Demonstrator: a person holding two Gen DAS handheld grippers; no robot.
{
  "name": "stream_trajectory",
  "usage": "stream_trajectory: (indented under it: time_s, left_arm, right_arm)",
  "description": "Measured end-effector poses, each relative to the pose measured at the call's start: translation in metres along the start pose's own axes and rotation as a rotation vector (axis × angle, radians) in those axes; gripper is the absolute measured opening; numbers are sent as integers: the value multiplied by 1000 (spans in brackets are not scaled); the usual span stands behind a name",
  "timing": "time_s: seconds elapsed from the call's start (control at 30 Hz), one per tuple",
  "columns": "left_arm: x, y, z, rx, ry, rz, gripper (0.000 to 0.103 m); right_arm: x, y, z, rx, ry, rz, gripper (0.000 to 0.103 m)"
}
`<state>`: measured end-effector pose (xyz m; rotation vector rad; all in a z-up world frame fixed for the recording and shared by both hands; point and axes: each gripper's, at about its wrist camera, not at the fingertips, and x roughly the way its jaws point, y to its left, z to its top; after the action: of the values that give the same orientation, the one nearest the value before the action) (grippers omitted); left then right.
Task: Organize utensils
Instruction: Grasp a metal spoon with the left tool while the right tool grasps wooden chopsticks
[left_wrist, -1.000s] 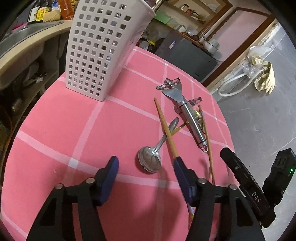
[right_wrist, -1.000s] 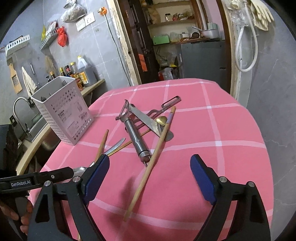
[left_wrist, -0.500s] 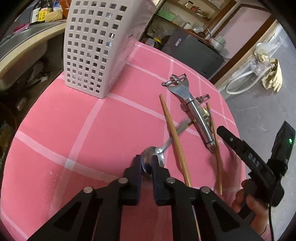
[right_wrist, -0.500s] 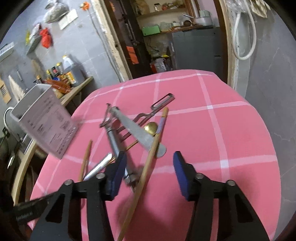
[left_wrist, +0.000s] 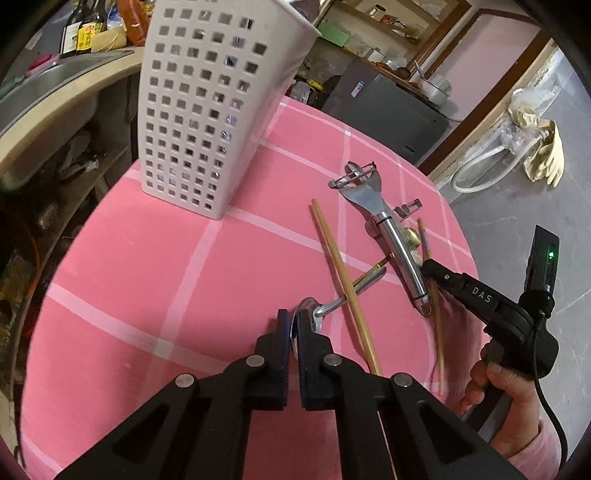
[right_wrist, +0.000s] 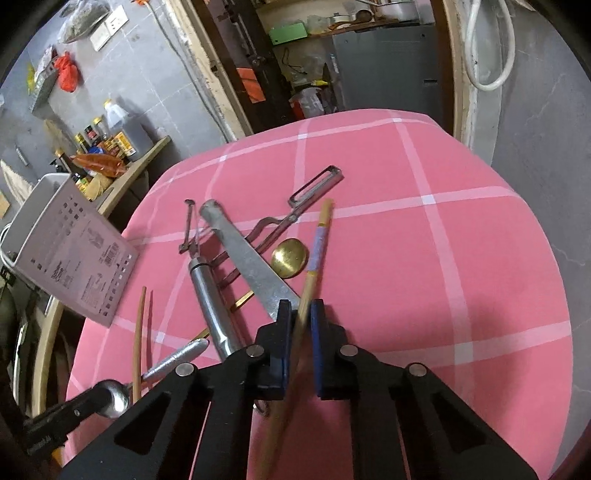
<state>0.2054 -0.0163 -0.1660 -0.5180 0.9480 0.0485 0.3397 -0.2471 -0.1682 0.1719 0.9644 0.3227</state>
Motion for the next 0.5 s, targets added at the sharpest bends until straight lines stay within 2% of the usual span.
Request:
stream_trajectory:
  time_s: [0.17,0.3,0.5]
  left_arm:
    - [-8,8,3,18,3,10,4]
    - [-13,13,5,21,-3,14,4]
    - [-18,19,6,19,5,1,4]
  right_arm:
    - [-20,11,-4,-40,-56,3,6]
    - [-38,24,-6,-86,-68,29,6]
    - [-42,57,-22,-188,-4,138,6]
